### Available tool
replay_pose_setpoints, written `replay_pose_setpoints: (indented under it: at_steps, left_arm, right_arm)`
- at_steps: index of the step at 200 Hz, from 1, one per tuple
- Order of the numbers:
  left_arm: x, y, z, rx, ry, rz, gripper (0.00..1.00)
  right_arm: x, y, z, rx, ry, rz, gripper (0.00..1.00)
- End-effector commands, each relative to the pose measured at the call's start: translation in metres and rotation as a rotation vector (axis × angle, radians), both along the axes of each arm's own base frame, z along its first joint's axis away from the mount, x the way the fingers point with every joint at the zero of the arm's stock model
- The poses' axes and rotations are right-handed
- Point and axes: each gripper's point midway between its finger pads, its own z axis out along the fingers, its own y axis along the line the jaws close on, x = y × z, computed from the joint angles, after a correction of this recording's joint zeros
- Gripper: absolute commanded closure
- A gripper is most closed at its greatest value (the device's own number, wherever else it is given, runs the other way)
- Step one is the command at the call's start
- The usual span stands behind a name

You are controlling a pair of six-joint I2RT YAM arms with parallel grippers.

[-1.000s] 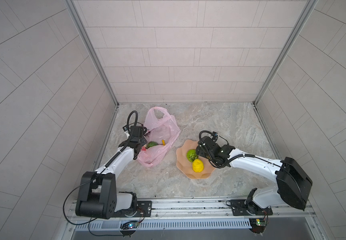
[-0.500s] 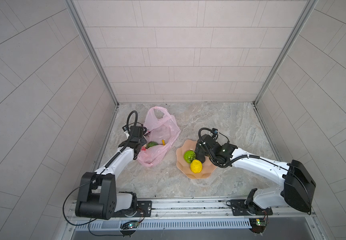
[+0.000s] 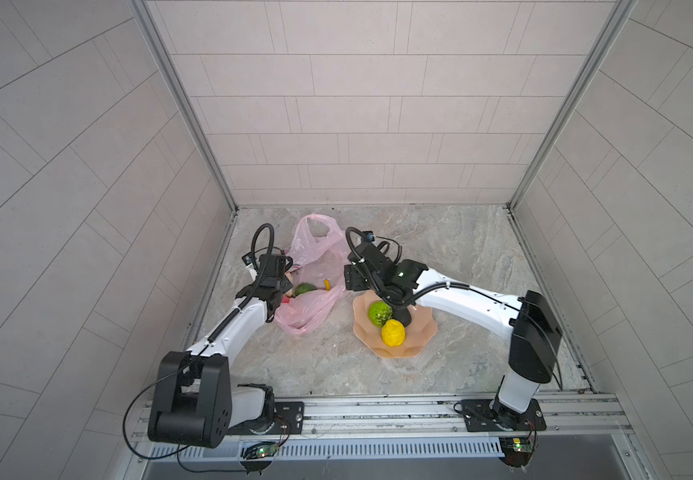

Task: Take the fake fruits out of the plastic bag
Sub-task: 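Move the right gripper back over the bag mouth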

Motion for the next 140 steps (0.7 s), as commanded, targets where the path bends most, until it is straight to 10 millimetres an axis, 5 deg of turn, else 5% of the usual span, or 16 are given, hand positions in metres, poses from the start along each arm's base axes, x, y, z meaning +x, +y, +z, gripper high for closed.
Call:
replay_pose_setpoints:
  at_steps: [1,95,140]
  left_arm:
    - [-0.005,0.007,-0.002,0.015,0.019,0.032,1.0]
    - [-0.012,0.013,-0.002,0.025,0.006,0.064,0.99]
    - [-0.021,0.029,-0.007,0.012,0.018,0.152,0.99]
  right_arm:
    - [-0.008,0.022,-0.009,-0.107,0.013,0.154,0.2]
    - [0.029,0.083,-0.064,-0.246,0.03,0.288,0.23]
    - [0.008,0.104,-0.096,-0.279,0.083,0.381,0.26]
